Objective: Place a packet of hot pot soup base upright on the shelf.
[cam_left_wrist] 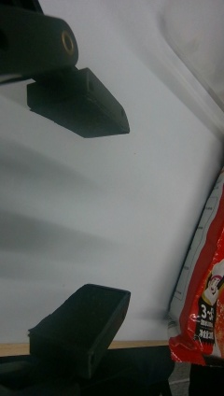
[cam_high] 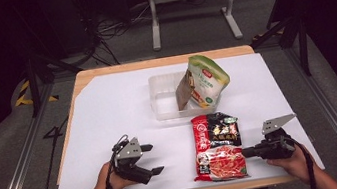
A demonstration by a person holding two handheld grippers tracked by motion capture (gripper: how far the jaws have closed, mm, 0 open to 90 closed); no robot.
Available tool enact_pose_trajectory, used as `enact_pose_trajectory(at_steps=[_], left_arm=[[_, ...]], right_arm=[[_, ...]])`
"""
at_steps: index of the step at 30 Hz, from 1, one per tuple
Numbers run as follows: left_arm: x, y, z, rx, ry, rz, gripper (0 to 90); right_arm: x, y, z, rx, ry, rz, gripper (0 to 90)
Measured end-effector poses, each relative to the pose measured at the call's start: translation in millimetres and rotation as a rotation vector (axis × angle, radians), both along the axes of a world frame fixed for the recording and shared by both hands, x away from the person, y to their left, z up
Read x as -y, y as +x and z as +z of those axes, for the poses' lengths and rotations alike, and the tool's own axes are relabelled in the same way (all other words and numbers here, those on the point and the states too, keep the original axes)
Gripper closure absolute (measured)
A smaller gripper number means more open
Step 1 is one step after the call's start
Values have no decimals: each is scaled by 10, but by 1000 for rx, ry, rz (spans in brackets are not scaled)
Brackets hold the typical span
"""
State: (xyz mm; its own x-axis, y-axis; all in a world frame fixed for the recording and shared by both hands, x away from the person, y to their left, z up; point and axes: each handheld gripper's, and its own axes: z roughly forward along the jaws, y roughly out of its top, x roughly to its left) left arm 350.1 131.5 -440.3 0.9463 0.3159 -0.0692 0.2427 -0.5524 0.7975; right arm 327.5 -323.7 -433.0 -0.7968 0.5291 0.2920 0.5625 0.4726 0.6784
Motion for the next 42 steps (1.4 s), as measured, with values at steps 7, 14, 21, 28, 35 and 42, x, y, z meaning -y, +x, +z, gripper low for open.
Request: enact_pose_trajectory(at_steps=[7, 14, 21, 28, 35, 42], left_arm=[[68, -18, 3, -10, 5, -27, 182], [134, -42, 31, -22, -4, -53, 183], [245, -79, 81, -46, -16, -99, 177], [431, -106, 38, -84, 23, -169, 159], [610, -174, 54, -94, 42, -209, 136], [803, -184, 2, -84, 85, -232, 143]], right_arm=[[-157, -27, -2, 12, 7, 23, 900], [-193, -28, 7, 16, 10, 34, 856], [-74, 109, 157, 78, 26, -62, 647], [-43, 550, 300, 113, 45, -212, 387], [-169, 941, 139, 41, 34, -227, 309], [-230, 1074, 45, -2, 27, -236, 314]])
